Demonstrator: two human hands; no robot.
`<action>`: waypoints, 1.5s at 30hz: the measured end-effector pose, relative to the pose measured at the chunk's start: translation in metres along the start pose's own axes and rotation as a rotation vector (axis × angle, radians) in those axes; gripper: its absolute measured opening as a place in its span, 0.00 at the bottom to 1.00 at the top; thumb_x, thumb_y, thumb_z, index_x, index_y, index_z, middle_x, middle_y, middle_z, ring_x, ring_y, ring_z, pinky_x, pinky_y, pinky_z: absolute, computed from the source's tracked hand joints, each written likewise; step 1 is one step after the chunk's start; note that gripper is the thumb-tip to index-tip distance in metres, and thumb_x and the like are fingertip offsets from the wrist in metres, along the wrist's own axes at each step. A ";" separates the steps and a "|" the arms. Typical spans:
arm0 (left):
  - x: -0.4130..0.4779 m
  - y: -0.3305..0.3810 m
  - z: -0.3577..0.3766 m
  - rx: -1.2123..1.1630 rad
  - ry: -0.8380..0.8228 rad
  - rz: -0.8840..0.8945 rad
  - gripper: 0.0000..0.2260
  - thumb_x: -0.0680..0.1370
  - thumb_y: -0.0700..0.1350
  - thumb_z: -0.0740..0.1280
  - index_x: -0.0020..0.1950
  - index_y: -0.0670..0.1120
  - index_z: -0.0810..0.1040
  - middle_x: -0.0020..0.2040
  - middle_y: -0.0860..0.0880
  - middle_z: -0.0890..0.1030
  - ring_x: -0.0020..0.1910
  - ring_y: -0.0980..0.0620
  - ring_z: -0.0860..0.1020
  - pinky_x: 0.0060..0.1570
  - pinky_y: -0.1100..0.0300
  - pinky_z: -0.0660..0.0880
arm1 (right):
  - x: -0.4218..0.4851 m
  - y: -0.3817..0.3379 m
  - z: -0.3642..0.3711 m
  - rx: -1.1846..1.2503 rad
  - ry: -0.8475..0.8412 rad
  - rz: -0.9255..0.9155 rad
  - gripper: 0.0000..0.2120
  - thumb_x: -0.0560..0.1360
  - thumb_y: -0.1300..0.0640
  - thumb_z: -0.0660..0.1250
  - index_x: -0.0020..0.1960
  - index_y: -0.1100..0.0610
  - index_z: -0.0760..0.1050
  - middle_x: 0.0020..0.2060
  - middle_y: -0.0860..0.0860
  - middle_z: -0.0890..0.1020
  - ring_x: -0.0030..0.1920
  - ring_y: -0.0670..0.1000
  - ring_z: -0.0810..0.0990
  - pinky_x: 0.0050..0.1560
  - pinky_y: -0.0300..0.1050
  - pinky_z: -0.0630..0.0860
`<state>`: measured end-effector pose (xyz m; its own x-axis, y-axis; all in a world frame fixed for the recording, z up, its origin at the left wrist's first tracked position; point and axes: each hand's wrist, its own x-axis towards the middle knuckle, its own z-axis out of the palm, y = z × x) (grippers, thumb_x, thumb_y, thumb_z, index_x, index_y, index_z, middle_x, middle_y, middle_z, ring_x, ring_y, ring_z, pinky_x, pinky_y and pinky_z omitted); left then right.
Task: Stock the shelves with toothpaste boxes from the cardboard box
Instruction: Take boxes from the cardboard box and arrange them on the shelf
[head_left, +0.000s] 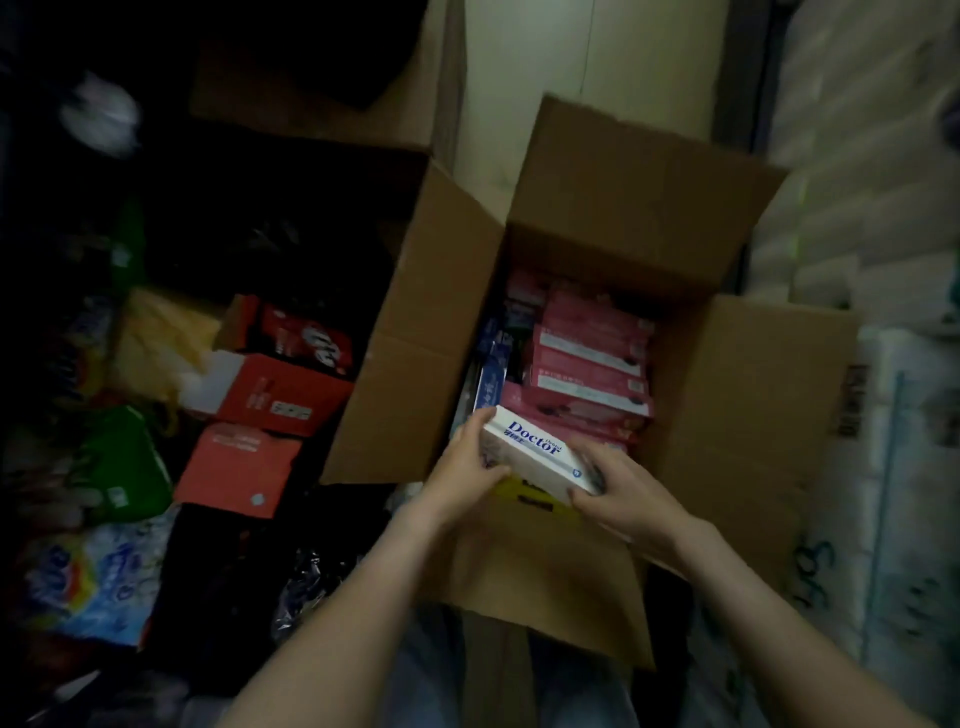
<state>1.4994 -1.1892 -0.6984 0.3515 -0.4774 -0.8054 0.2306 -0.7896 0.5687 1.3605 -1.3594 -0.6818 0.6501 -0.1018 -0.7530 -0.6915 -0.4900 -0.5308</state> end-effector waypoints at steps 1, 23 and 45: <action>-0.016 0.013 -0.016 -0.032 0.006 0.031 0.29 0.76 0.41 0.70 0.73 0.55 0.61 0.66 0.53 0.65 0.64 0.55 0.68 0.58 0.63 0.71 | -0.013 -0.018 -0.018 0.043 -0.019 -0.016 0.25 0.76 0.50 0.65 0.71 0.47 0.63 0.61 0.43 0.71 0.59 0.43 0.69 0.58 0.41 0.69; -0.377 0.104 -0.209 -0.936 0.843 0.178 0.23 0.75 0.61 0.66 0.50 0.39 0.75 0.43 0.45 0.79 0.46 0.46 0.80 0.47 0.49 0.75 | -0.148 -0.420 -0.129 -0.141 -0.531 -0.270 0.34 0.62 0.37 0.74 0.61 0.54 0.75 0.54 0.51 0.80 0.54 0.51 0.80 0.58 0.48 0.75; -0.503 0.002 -0.250 -1.369 1.000 0.600 0.19 0.75 0.32 0.65 0.62 0.50 0.78 0.56 0.45 0.81 0.52 0.47 0.79 0.49 0.55 0.79 | -0.148 -0.612 -0.027 -1.012 -0.153 -0.893 0.36 0.72 0.46 0.71 0.74 0.54 0.60 0.69 0.52 0.67 0.70 0.53 0.64 0.66 0.44 0.62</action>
<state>1.5502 -0.8538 -0.2505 0.8993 0.2512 -0.3580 0.2053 0.4802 0.8528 1.6956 -1.0676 -0.2348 0.6642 0.6464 -0.3757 0.5192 -0.7603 -0.3903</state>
